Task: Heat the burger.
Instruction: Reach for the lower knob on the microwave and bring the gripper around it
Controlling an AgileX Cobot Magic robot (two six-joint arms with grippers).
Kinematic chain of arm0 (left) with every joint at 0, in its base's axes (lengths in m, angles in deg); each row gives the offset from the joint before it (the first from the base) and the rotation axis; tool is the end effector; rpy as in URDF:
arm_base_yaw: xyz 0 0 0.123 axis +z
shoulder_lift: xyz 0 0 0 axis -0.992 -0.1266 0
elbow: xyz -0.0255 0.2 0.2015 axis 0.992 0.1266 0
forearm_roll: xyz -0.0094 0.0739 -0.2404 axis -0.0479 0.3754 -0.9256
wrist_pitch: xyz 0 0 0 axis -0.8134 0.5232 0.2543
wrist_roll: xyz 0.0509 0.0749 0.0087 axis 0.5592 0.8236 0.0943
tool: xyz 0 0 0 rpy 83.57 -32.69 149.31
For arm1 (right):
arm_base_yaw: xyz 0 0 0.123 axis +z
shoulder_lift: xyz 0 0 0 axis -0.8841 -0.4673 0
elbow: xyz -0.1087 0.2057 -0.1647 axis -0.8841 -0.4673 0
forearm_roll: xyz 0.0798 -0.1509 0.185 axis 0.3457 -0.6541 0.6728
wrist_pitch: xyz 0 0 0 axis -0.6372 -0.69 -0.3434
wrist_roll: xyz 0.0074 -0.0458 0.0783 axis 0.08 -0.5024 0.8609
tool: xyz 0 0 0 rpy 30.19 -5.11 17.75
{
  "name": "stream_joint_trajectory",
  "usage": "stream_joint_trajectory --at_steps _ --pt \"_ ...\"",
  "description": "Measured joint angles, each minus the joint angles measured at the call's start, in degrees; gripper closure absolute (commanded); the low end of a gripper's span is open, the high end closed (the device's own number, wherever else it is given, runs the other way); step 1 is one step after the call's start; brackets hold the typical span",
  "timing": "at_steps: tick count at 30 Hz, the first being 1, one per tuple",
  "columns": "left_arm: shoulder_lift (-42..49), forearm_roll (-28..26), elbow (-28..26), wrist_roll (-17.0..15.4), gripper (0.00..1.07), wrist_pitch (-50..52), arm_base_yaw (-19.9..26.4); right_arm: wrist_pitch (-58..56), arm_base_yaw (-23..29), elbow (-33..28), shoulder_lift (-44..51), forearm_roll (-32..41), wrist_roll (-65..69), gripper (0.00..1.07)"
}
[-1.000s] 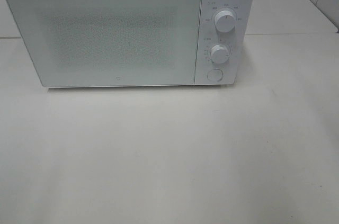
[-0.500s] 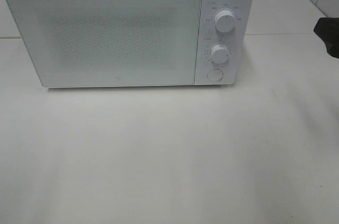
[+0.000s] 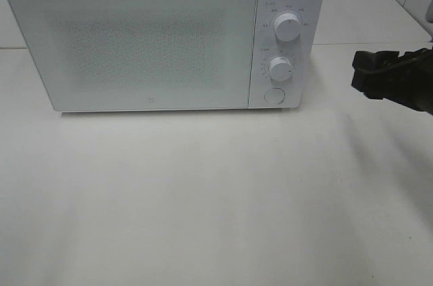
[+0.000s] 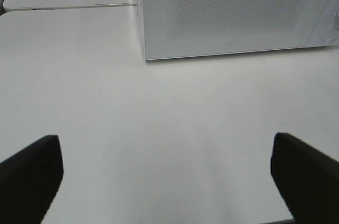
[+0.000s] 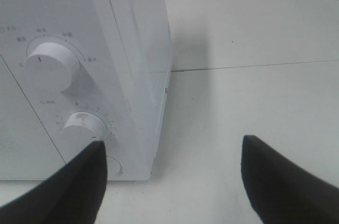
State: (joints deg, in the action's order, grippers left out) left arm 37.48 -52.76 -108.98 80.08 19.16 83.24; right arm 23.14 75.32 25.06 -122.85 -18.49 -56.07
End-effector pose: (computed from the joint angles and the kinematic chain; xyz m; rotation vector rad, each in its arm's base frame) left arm -0.0062 -0.0144 0.2814 0.1404 1.9974 -0.1225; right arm 0.2325 0.0442 0.1946 0.0022 1.7829 0.1703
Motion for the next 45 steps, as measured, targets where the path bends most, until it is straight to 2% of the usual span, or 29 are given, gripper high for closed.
stream_joint_trajectory --at_steps 1,2,4,6,7,8,9,11,13,14,16,21,27,45 --pt "0.0 0.0 0.0 0.0 0.06 0.0 0.0 1.7 2.7 0.0 -1.7 4.0 -4.0 0.38" --pt "0.0 0.0 0.0 0.0 0.06 0.0 0.0 1.7 2.7 0.0 -1.7 4.0 -4.0 0.38" --pt "0.0 0.0 0.0 0.0 0.06 0.0 0.0 5.7 7.2 0.0 -4.1 9.4 -8.4 0.38" --pt "0.0 0.0 0.0 0.0 0.06 0.0 0.0 7.0 8.4 0.0 -4.8 11.3 -9.5 0.38" --pt "0.0 0.0 0.0 0.0 0.06 0.0 0.0 10.4 11.5 0.0 -6.7 15.0 -12.0 0.38" --pt "0.0 0.0 0.0 0.0 0.06 0.0 0.0 10.4 11.5 0.0 -6.7 15.0 -12.0 0.38" --pt "0.0 0.0 0.0 0.0 0.06 0.0 0.0 13.8 14.4 0.0 -8.8 18.4 -14.2 0.38" --pt "0.0 0.0 0.0 0.0 0.06 0.0 0.0 15.9 16.1 0.0 -9.6 20.0 -15.1 0.38" --pt "0.0 0.0 0.0 0.0 0.06 0.0 0.0 22.1 20.6 0.1 -12.9 25.0 -16.8 0.38" --pt "0.0 0.0 0.0 0.0 0.06 0.0 0.0 22.1 20.6 0.1 -12.9 25.0 -16.8 0.38" --pt "0.0 0.0 0.0 0.0 0.06 0.0 0.0 24.6 24.4 0.1 -16.3 29.9 -17.2 0.38" --pt "0.0 0.0 0.0 0.0 0.06 0.0 0.0 24.9 28.9 1.3 -21.1 35.2 -17.8 0.38" --pt "0.0 0.0 0.0 0.0 0.06 0.0 0.0 25.2 30.5 5.3 -24.8 37.5 -17.9 0.38" --pt "0.0 0.0 0.0 0.0 0.06 0.0 0.0 25.3 30.2 15.3 -32.3 37.8 -17.7 0.38"
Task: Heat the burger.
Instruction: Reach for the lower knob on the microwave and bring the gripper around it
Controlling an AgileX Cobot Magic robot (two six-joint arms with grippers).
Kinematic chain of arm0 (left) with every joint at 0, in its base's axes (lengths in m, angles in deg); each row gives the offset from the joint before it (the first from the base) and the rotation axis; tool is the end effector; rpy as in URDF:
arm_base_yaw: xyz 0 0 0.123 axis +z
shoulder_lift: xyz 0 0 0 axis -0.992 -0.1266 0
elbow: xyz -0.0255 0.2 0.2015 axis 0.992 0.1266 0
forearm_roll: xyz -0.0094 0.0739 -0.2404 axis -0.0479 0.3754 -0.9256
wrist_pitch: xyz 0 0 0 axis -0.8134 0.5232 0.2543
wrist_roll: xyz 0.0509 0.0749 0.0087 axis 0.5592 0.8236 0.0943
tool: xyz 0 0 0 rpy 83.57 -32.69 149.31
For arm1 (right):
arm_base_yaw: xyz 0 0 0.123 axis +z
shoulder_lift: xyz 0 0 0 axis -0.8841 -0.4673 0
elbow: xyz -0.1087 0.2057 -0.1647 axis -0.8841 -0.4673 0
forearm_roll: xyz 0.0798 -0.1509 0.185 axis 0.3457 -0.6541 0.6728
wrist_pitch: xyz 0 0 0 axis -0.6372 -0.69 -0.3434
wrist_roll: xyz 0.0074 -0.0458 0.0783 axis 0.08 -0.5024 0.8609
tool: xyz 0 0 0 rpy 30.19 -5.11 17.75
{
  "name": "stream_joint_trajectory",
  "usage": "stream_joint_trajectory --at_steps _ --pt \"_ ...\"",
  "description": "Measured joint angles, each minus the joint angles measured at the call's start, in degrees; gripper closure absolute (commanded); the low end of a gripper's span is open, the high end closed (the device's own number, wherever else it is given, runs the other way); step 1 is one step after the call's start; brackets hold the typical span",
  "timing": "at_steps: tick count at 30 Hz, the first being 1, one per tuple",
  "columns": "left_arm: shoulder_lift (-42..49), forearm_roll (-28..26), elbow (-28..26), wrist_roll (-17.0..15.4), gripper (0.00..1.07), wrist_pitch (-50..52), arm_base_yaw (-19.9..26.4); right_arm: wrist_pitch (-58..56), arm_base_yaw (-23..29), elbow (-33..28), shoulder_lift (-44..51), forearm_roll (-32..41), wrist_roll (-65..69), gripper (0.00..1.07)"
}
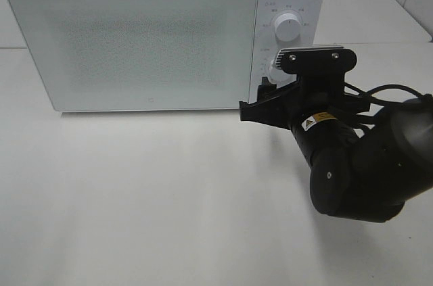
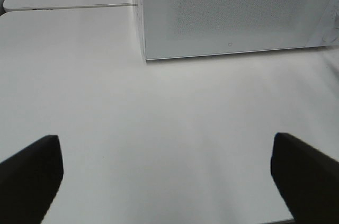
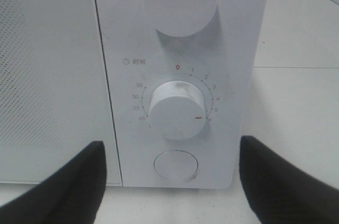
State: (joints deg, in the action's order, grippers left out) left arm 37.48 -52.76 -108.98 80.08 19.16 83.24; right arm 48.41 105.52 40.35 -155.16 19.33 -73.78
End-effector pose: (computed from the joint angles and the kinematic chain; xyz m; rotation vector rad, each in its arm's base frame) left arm -0.0062 -0.0144 0.2814 0.1404 1.9974 -0.1225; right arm 0.2631 0.1632 0.1239 -0.0453 1.7199 -0.0471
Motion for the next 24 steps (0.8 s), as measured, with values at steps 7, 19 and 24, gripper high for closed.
stream_joint_trajectory --at_steps 7,19,24 --pt "0.0 0.0 0.0 0.0 0.06 0.0 0.0 0.0 -1.9 3.1 -2.0 0.0 0.0 0.38" --pt "0.0 0.3 0.0 0.0 0.06 0.0 0.0 -0.2 -4.6 7.8 -5.5 -3.2 0.0 0.38" --pt "0.0 0.4 0.0 0.0 0.06 0.0 0.0 -1.6 -6.0 9.7 -7.4 -4.1 0.0 0.38"
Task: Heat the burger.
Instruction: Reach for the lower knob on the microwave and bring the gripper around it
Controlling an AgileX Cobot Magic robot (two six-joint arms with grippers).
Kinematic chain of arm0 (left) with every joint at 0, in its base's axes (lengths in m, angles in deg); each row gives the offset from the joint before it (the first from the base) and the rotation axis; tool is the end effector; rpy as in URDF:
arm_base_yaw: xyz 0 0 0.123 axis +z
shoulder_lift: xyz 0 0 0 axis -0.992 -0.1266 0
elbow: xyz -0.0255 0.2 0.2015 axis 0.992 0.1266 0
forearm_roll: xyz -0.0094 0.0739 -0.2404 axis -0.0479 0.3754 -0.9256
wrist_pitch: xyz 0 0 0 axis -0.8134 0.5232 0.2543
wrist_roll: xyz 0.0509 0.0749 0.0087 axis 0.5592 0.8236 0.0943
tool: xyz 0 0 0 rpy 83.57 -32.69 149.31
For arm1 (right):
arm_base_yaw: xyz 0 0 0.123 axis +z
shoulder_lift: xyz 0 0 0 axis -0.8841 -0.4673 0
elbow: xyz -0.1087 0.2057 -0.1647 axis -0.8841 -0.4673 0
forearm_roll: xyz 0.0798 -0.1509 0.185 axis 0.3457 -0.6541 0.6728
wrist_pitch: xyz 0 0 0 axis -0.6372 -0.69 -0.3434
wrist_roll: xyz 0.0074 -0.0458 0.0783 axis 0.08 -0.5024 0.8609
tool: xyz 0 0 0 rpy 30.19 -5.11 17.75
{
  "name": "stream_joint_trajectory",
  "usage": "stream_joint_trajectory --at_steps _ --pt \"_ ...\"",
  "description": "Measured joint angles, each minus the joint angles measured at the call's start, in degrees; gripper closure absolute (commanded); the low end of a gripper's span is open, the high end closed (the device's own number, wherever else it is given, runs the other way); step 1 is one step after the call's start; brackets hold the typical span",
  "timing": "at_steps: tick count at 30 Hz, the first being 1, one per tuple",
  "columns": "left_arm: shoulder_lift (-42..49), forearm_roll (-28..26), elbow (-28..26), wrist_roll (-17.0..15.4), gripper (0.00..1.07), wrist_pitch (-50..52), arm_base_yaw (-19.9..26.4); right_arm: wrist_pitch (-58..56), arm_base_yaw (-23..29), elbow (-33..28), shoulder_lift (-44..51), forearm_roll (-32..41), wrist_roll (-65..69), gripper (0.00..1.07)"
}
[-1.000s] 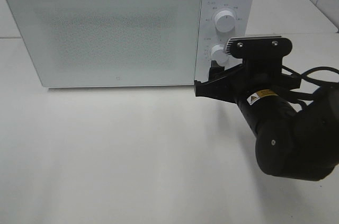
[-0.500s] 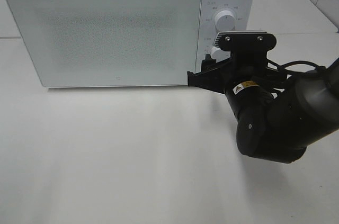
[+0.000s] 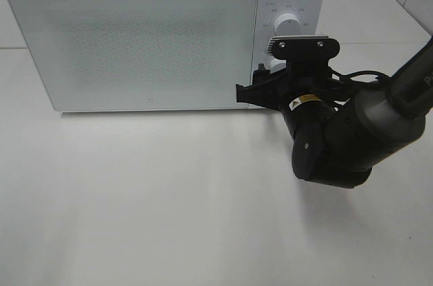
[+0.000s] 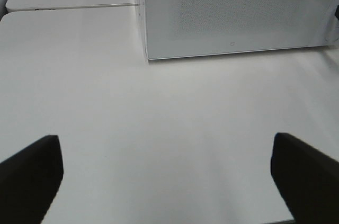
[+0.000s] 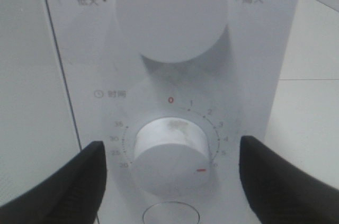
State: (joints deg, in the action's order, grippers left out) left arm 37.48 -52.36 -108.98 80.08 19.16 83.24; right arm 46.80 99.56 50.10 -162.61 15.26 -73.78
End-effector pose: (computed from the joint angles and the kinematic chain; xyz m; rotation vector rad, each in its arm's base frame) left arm -0.0061 -0.0138 0.2814 0.1402 1.9981 -0.1142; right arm 0.3112 0.1661 0.1091 -0.0112 1.7029 -0.0611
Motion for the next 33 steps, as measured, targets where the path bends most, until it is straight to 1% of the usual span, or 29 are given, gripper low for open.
stream_joint_trajectory --at_steps 8,18,25,28,30,32,33 --pt "0.0 0.1 0.0 0.0 0.06 0.0 0.0 -1.5 -1.9 0.8 -0.5 -1.3 0.2 0.38" --pt "0.0 0.1 0.0 0.0 0.06 0.0 0.0 -1.5 -2.1 0.8 -0.6 -1.3 0.6 0.38" --pt "0.0 0.1 0.0 0.0 0.06 0.0 0.0 -0.9 -1.1 0.8 -0.7 -1.5 0.6 0.39" --pt "0.0 0.1 0.0 0.0 0.06 0.0 0.0 -0.2 -1.0 0.8 -0.7 -1.5 0.6 0.41" --pt "0.0 0.1 0.0 0.0 0.06 0.0 0.0 0.3 -0.9 0.8 -0.7 -1.5 0.5 0.45" --pt "0.0 0.1 0.0 0.0 0.06 0.0 0.0 0.4 -0.9 0.8 -0.7 -1.5 0.5 0.47" --pt "0.0 0.1 0.0 0.0 0.06 0.0 0.0 0.5 -0.9 0.8 -0.7 -1.5 0.5 0.52"
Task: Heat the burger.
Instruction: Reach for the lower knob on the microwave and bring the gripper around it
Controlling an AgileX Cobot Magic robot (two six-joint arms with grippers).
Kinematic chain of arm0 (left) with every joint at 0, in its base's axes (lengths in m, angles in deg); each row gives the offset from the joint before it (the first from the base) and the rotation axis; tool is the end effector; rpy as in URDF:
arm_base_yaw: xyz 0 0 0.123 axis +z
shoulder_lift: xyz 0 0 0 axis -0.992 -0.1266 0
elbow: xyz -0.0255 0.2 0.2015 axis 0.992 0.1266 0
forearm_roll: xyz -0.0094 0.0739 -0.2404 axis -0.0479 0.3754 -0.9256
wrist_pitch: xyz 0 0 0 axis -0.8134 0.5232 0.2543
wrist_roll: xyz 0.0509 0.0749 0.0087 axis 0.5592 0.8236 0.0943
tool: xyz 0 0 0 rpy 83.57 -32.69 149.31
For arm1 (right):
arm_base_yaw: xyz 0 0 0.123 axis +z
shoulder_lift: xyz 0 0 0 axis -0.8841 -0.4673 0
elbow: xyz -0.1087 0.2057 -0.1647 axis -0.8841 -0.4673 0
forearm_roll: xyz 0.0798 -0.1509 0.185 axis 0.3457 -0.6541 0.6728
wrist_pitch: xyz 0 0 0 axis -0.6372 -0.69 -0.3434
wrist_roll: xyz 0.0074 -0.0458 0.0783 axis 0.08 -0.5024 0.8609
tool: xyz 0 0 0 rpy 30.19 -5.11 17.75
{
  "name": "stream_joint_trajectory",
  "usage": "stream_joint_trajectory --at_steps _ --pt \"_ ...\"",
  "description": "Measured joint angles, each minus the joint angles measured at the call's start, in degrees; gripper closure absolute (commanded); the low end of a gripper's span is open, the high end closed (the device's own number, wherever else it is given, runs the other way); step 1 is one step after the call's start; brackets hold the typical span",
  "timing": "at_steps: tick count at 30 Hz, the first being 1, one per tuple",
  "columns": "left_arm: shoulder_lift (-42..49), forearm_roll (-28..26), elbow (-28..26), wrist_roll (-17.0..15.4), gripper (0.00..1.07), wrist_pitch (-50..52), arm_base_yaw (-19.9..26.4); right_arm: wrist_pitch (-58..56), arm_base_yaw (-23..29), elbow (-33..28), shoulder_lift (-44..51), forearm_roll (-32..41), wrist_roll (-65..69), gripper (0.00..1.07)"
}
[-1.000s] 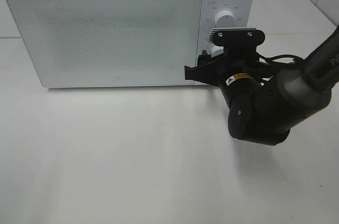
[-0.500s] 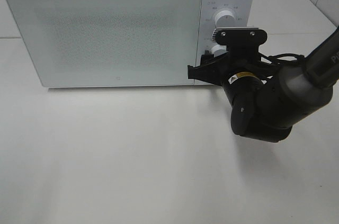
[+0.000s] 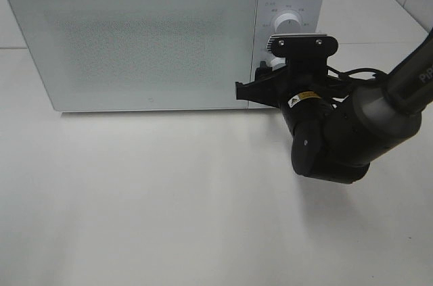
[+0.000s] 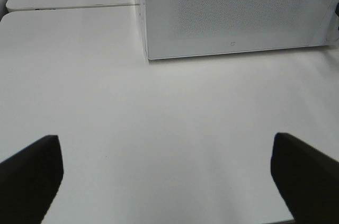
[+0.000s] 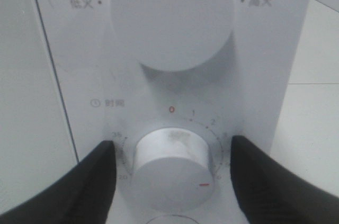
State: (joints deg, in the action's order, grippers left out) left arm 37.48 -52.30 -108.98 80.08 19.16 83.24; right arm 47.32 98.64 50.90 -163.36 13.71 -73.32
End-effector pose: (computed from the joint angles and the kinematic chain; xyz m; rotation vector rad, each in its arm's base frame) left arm -0.0061 -0.0137 0.2813 0.1402 1.9982 -0.1130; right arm 0.3166 0.1650 0.1083 -0.0156 1.6875 -0.0557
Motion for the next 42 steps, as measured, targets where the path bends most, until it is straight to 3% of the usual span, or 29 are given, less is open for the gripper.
stream_joint_trajectory --at_steps 1,3,4,5,6,8,10,18,24,27,29,30,35,38,42 --pt "0.0 0.0 0.0 0.0 0.06 0.0 0.0 0.0 0.0 0.0 0.0 0.0 0.0 0.52" --pt "0.0 0.1 0.0 0.0 0.06 0.0 0.0 0.1 0.0 0.0 0.0 0.0 0.0 0.67" --pt "0.0 0.1 0.0 0.0 0.06 0.0 0.0 0.1 0.0 0.0 0.0 0.0 0.0 0.67" --pt "0.0 0.1 0.0 0.0 0.06 0.0 0.0 -0.1 0.0 0.0 0.0 -0.1 0.0 0.81" --pt "0.0 0.1 0.0 0.0 0.06 0.0 0.0 -0.1 0.0 0.0 0.0 -0.1 0.0 0.81" --pt "0.0 0.1 0.0 0.0 0.06 0.0 0.0 0.0 0.0 0.0 0.0 -0.2 0.0 1.02" --pt "0.0 0.1 0.0 0.0 0.06 0.0 0.0 0.0 0.0 0.0 0.0 -0.2 0.0 1.07" --pt "0.0 0.1 0.0 0.0 0.06 0.0 0.0 0.0 0.0 0.0 0.0 -1.1 0.6 1.07" --pt "0.0 0.1 0.0 0.0 0.06 0.0 0.0 0.1 -0.2 -0.1 0.0 -2.1 9.6 1.07" --pt "0.0 0.1 0.0 0.0 0.06 0.0 0.0 -0.2 -0.2 -0.1 0.0 -2.5 17.4 1.07" --pt "0.0 0.1 0.0 0.0 0.06 0.0 0.0 -0.6 -0.6 -0.5 0.0 -4.1 31.4 1.07" --pt "0.0 0.1 0.0 0.0 0.06 0.0 0.0 -0.6 -0.6 -0.5 0.0 -4.1 31.4 1.07" --pt "0.0 0.1 0.0 0.0 0.06 0.0 0.0 -0.6 -1.4 -1.3 0.0 -7.8 57.1 1.07" --pt "0.0 0.1 0.0 0.0 0.06 0.0 0.0 -0.7 -1.4 -1.3 0.0 -8.3 61.4 1.07" --pt "0.0 0.1 0.0 0.0 0.06 0.0 0.0 -0.7 -1.5 -1.5 -0.1 -9.5 78.4 1.07"
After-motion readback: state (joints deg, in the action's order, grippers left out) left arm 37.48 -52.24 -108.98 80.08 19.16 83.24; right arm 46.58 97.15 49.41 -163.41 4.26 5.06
